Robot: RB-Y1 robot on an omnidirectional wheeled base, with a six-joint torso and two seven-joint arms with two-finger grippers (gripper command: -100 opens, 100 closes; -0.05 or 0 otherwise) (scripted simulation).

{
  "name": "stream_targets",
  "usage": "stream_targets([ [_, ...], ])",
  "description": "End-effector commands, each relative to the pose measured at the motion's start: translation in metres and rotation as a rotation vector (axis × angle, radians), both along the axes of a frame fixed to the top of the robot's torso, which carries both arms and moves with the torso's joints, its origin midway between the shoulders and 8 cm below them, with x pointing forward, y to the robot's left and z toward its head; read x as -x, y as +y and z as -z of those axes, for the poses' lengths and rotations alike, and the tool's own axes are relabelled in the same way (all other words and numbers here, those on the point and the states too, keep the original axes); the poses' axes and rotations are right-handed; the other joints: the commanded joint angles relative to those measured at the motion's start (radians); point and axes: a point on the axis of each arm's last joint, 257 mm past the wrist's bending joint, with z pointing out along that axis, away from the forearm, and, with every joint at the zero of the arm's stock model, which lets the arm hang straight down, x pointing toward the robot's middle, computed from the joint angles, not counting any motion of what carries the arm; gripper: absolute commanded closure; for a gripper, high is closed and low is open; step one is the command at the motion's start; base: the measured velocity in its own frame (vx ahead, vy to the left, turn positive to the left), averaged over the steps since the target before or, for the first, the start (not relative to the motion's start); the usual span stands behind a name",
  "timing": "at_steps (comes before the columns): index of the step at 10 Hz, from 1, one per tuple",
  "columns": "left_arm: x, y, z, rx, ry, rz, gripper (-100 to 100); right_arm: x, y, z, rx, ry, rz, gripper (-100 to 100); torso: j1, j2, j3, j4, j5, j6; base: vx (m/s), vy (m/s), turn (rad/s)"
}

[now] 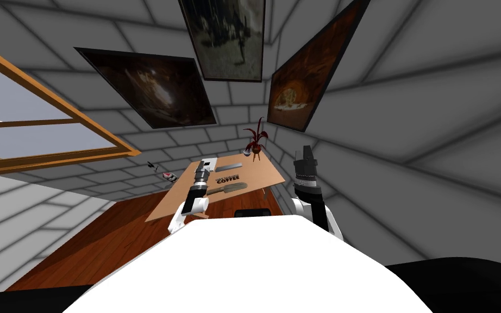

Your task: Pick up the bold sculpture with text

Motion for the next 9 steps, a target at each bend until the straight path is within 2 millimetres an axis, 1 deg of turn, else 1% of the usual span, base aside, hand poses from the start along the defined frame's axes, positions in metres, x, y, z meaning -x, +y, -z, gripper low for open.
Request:
stream_targets([
  [1, -0.009, 0.012, 0.013, 0.004, 0.035, -0.023, -100, 0.0, 0.0, 0.0, 0.0, 0.0, 0.0, 0, 0.0, 0.0, 0.0, 0.0, 0.0, 0.0, -0.011, -0.006, -0.127],
  [4, -0.014, 0.023, 0.035, 0.014, 0.08, -0.043, -100, 0.0, 0.0, 0.0, 0.0, 0.0, 0.0, 0, 0.0, 0.0, 0.0, 0.0, 0.0, 0.0, -0.007, -0.003, -0.044],
  [5, -0.018, 0.031, 0.044, 0.02, 0.1, -0.059, -100, 0.0, 0.0, 0.0, 0.0, 0.0, 0.0, 0, 0.0, 0.0, 0.0, 0.0, 0.0, 0.0, -0.007, -0.004, -0.072],
  [6, -0.018, 0.032, 0.049, 0.023, 0.11, -0.061, -100, 0.0, 0.0, 0.0, 0.0, 0.0, 0.0, 0, 0.0, 0.0, 0.0, 0.0, 0.0, 0.0, -0.006, -0.003, -0.041],
  [9, -0.029, 0.057, 0.084, 0.051, 0.186, -0.111, -100, 0.0, 0.0, 0.0, 0.0, 0.0, 0.0, 0, 0.0, 0.0, 0.0, 0.0, 0.0, 0.0, -0.009, -0.007, -0.103],
])
